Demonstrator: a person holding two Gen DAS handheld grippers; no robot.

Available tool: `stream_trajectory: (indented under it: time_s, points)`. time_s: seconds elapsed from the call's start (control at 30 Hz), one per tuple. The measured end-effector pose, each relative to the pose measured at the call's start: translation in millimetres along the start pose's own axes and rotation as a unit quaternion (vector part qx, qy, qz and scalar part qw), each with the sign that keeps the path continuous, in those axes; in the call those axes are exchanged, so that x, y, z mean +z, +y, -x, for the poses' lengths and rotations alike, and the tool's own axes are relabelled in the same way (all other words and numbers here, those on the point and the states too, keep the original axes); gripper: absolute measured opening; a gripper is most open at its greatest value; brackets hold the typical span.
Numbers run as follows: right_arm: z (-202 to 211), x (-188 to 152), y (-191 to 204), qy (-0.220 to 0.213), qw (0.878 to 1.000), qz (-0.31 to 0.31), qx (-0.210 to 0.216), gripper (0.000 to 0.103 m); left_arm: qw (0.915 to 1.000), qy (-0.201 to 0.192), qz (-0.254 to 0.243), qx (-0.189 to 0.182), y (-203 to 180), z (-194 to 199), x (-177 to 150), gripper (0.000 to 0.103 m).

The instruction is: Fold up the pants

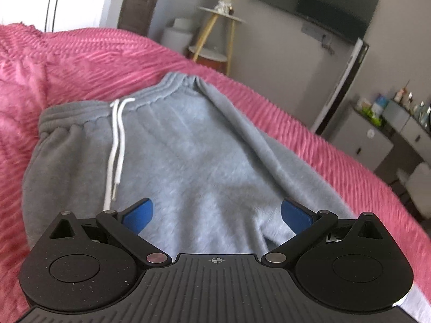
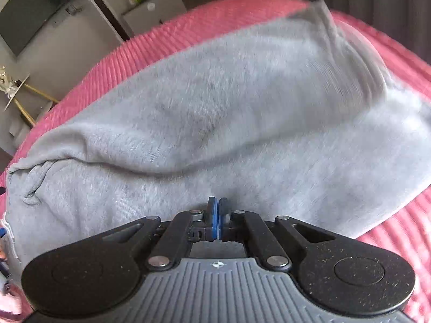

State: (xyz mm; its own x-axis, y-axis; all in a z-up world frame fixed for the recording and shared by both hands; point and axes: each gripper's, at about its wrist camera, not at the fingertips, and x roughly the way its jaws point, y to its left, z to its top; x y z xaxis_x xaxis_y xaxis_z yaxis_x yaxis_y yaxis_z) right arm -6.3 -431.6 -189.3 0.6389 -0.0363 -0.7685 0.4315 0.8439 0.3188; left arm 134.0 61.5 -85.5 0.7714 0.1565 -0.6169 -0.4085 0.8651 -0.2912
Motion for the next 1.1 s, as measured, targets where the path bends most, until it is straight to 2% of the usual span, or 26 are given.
stream_trajectory:
  time_s: [0.03, 0.1, 0.13, 0.17, 0.27, 0.37, 0.47, 0.63, 0.7, 0.77, 0.8, 0.87, 0.93, 0.97, 1.0, 1.1]
  points:
    - [7, 3, 2, -0.019, 1.000, 0.005, -0.015, 0.011, 1.0000, 0.002, -0.004, 0.001, 0, -1, -1, 0.103]
    - [18, 6, 3, -0.060, 0.998, 0.005, -0.015, 0.043, 0.9999, 0.004, -0.009, -0.012, 0, 0, -2, 0.103]
    - [21, 11, 0, -0.072, 0.997, -0.011, -0.026, 0.069, 0.9999, 0.003, -0.008, -0.013, -1, 0, -3, 0.103]
    - [20, 16, -6, -0.072, 0.996, -0.032, -0.036, 0.075, 0.9999, 0.003, -0.010, -0.012, -2, 0, -4, 0.103]
    - [16, 18, -21, -0.056, 0.991, -0.119, -0.011, 0.075, 0.9995, 0.005, -0.023, -0.021, -3, -4, -7, 0.103]
    - [-3, 7, -29, -0.027, 0.978, -0.205, 0.026, 0.074, 0.9988, 0.015, -0.026, -0.038, -5, -9, -6, 0.103]
    - [-5, -3, -22, -0.065, 0.976, -0.204, 0.026, 0.073, 0.9974, 0.015, -0.033, -0.063, -10, -12, 3, 0.103]
    - [-23, -9, -18, -0.138, 0.956, -0.254, 0.046, 0.074, 0.9903, 0.001, -0.058, -0.127, -19, -22, 32, 0.103]
    - [-31, -13, -7, -0.166, 0.955, -0.243, 0.040, 0.080, 0.9892, -0.002, -0.065, -0.132, -24, -35, 45, 0.103]
    - [-35, -17, 2, -0.184, 0.962, -0.197, 0.040, 0.096, 0.9916, 0.008, -0.060, -0.115, -27, -60, 61, 0.103]
    - [-37, -16, 5, -0.184, 0.967, -0.171, 0.043, 0.097, 0.9924, 0.016, -0.056, -0.109, -28, -74, 68, 0.103]
    - [-37, -18, 5, -0.189, 0.968, -0.157, 0.049, 0.097, 0.9934, 0.046, -0.042, -0.096, -29, -107, 81, 0.102]
    - [-37, -21, 0, -0.201, 0.964, -0.165, 0.062, 0.097, 0.9934, 0.067, -0.032, -0.088, -27, -132, 87, 0.093]
    - [-36, -21, -1, -0.205, 0.963, -0.165, 0.066, 0.097, 0.9934, 0.079, -0.031, -0.077, -26, -146, 90, 0.083]
    - [-38, -20, -2, -0.207, 0.962, -0.163, 0.068, 0.097, 0.9929, 0.093, -0.030, -0.068, -27, -158, 93, 0.079]
    - [-39, -19, 0, -0.210, 0.965, -0.147, 0.061, 0.097, 0.9909, 0.119, -0.018, -0.060, -26, -186, 95, 0.076]
